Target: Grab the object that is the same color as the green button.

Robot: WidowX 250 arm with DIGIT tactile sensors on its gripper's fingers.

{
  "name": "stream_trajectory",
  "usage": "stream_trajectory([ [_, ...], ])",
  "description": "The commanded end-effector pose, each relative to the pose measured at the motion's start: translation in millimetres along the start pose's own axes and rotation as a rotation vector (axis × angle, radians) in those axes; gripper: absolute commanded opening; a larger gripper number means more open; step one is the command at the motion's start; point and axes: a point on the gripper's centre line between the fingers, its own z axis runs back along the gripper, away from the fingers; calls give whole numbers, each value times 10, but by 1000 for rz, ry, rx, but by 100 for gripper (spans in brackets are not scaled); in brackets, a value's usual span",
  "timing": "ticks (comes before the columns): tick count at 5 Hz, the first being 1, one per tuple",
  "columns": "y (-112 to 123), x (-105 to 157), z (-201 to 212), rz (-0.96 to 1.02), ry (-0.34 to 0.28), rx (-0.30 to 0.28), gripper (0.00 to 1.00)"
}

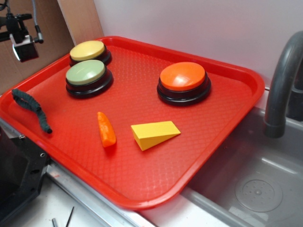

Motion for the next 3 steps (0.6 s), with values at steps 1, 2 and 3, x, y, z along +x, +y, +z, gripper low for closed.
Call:
stream_trajectory([
  [1,98,-21,58,2,-19,-9,100],
  [2,148,22,-159,32,-52,-9,100],
  [3,94,67,-347,26,-17,-15,100],
])
